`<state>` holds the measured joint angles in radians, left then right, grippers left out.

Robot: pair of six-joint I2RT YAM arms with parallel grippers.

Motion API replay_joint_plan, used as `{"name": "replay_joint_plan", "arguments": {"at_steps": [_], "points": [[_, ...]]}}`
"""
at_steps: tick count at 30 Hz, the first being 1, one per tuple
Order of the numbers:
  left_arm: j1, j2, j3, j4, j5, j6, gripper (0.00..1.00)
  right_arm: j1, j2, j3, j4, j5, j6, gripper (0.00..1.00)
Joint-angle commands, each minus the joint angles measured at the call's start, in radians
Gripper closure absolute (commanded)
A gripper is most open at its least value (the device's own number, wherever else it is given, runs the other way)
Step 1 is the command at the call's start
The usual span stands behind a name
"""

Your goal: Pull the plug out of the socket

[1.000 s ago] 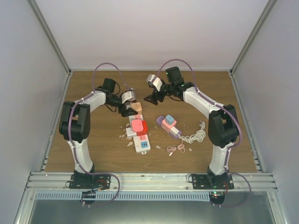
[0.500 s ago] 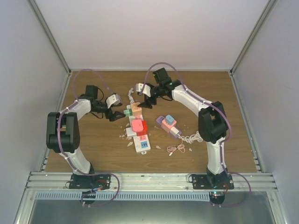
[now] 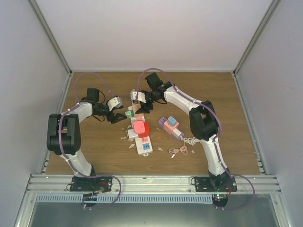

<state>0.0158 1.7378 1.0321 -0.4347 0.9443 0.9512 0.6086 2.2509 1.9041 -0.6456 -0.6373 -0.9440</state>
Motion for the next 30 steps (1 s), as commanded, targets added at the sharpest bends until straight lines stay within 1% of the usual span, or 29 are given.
{"name": "replay_joint_plan", "arguments": {"at_steps": [1,4,8,11,13,16,18,23,26,28,30], "points": [[0.004,-0.040,-0.033,0.091,-0.058,0.051,0.21,0.005,0.054,0.064,-0.078,-0.019,-0.043,0.22],[0.001,-0.060,-0.065,0.127,-0.058,0.102,0.22,0.006,0.064,0.074,-0.102,-0.006,-0.050,0.28],[-0.002,-0.024,-0.036,0.119,-0.040,0.119,0.25,0.013,0.071,0.075,-0.117,0.024,-0.056,0.31],[-0.007,-0.008,-0.020,0.116,-0.054,0.131,0.29,0.014,0.073,0.073,-0.116,0.033,-0.049,0.39],[-0.045,-0.001,-0.013,0.116,-0.059,0.139,0.31,0.012,0.073,0.072,-0.115,0.035,-0.042,0.44],[-0.060,0.015,0.001,0.118,-0.072,0.148,0.35,0.012,0.072,0.072,-0.115,0.029,-0.034,0.50],[-0.060,0.023,0.012,0.125,-0.071,0.146,0.39,0.013,0.071,0.069,-0.118,0.027,-0.030,0.54],[-0.081,0.052,0.046,0.079,-0.082,0.172,0.46,0.013,0.068,0.050,-0.117,0.037,-0.019,0.59],[-0.082,0.050,0.032,0.110,-0.104,0.178,0.50,0.013,0.058,0.030,-0.108,0.038,-0.004,0.62],[-0.082,0.055,0.030,0.106,-0.116,0.183,0.51,0.013,0.053,0.017,-0.103,0.041,0.001,0.64],[-0.083,0.061,0.034,0.092,-0.120,0.188,0.49,0.013,0.048,0.011,-0.100,0.042,0.009,0.66]]}}
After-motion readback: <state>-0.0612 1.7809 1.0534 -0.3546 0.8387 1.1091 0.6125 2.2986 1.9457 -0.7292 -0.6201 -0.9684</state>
